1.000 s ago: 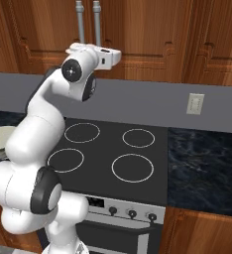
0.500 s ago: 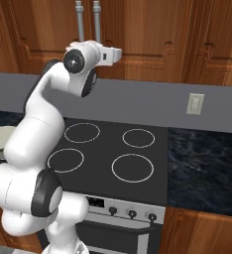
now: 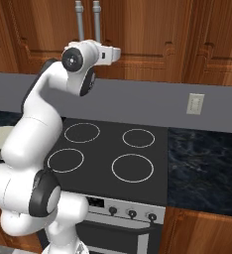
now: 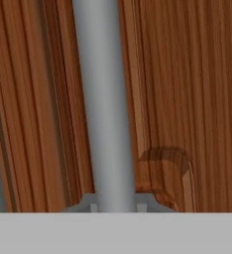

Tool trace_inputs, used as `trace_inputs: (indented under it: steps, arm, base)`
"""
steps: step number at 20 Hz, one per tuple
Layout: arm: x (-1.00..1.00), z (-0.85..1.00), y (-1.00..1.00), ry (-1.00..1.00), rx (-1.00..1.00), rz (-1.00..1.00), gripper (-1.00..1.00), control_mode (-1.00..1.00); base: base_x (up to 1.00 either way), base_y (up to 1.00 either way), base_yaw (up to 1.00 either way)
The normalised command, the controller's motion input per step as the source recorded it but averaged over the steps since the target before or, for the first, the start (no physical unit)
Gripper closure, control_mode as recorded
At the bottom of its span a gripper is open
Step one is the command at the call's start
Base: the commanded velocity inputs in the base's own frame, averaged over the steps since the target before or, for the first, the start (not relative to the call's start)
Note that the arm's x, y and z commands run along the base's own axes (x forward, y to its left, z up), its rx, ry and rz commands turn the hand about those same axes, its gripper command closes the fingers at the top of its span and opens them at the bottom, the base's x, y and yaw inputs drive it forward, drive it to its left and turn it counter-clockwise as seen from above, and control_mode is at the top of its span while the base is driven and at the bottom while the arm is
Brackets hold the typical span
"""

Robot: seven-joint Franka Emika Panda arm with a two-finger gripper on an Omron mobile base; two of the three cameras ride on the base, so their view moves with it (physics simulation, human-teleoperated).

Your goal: Open the cabinet. Pick the orange and peach from the cabinet and place them into the bowl. Then close the cabinet.

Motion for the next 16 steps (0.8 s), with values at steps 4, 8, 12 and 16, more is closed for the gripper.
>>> trace_inputs:
  steps: [4,8,12,16]
  arm:
    - [-0.06,0.05,-0.2,-0.04,0.01,0.0,1.0,-1.0]
    - [-0.44,0.2,-0.46,-0.16,0.05,0.0,1.0,-1.0]
    - [-0.66,0.21,-0.63,-0.17,0.09,0.0,1.0,-1.0]
    - [-0.68,0.16,-0.84,-0.13,0.12,0.0,1.0,-1.0]
  base:
    - [0.0,0.0,0.0]
    - [0.0,0.0,0.0]
    - [0.0,0.0,0.0]
    - [0.0,0.0,0.0]
